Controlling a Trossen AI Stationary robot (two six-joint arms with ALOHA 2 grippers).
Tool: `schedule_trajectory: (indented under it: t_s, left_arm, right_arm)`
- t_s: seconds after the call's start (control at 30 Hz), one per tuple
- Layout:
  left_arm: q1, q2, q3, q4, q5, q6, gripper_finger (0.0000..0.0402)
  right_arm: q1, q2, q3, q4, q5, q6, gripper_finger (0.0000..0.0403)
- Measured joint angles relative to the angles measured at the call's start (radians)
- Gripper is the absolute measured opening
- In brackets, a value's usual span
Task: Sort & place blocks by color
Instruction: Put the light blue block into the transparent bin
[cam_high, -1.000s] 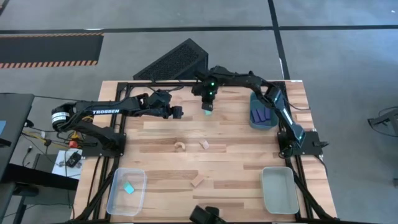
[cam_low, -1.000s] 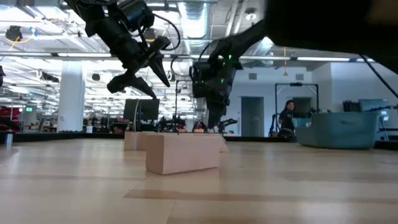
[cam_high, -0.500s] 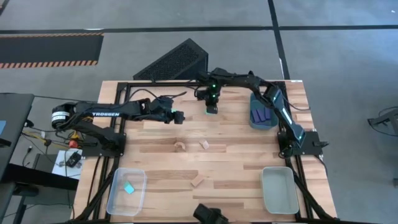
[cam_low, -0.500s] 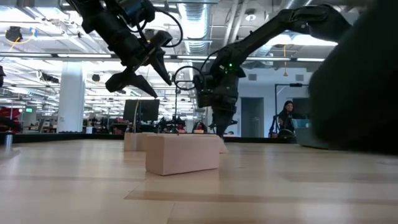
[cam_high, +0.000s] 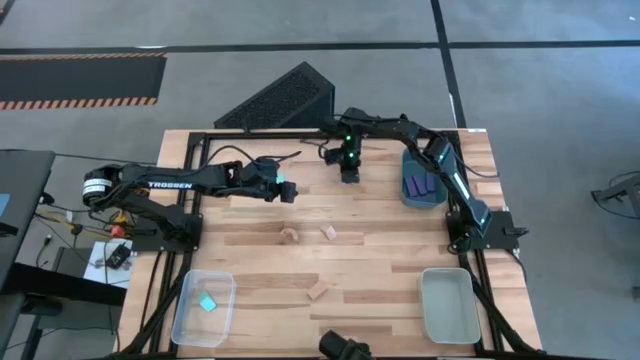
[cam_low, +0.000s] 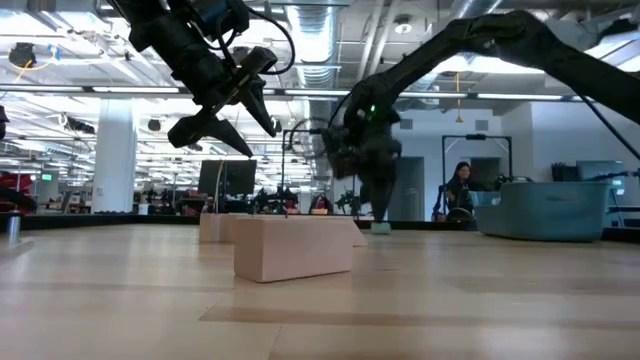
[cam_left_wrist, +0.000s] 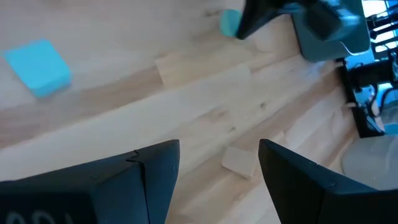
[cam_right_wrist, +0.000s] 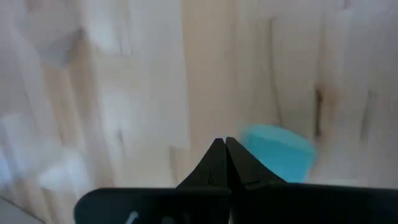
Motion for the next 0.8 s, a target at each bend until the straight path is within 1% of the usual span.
schedule_trajectory:
  t_s: [0.1,0.23,0.3,0.37,0.47,0.57,0.67,0.73,0.8]
  left_arm:
    - [0.001,0.000,0.000,0.000,-0.019,0.021,0.0206]
    - [0.001,0.000,0.000,0.000,-0.027,0.046,0.0206]
    - [0.001,0.000,0.000,0.000,-0.036,0.066,0.0206]
    - [0.001,0.000,0.000,0.000,-0.046,0.089,0.0206]
    - [0.012,0.000,0.000,-0.001,-0.053,0.133,0.0206]
    - [0.029,0.000,0.000,-0.002,-0.057,0.186,0.0206]
    - [0.040,0.000,0.000,-0.002,-0.084,0.238,0.0206]
    - [0.041,0.000,0.000,-0.002,-0.103,0.271,0.0206]
    - [0.041,0.000,0.000,-0.002,-0.117,0.311,0.0206]
  right_arm:
    - [0.005,-0.055,0.003,-0.042,-0.013,0.001,0.0000]
    - [0.016,-0.138,0.002,-0.044,-0.017,0.014,0.0000]
    - [0.010,-0.191,0.002,-0.002,0.033,0.039,0.0000]
    - [-0.005,-0.228,0.003,0.077,0.092,0.090,0.0003]
    - [-0.035,-0.268,0.003,0.155,0.119,0.153,0.0016]
    - [-0.070,-0.308,-0.016,0.162,0.103,0.195,0.0026]
    - [-0.110,-0.380,-0.158,0.267,0.055,0.250,0.0030]
    - [-0.131,-0.441,-0.297,0.382,0.038,0.284,0.0032]
    - [-0.137,-0.504,-0.439,0.496,0.044,0.303,0.0034]
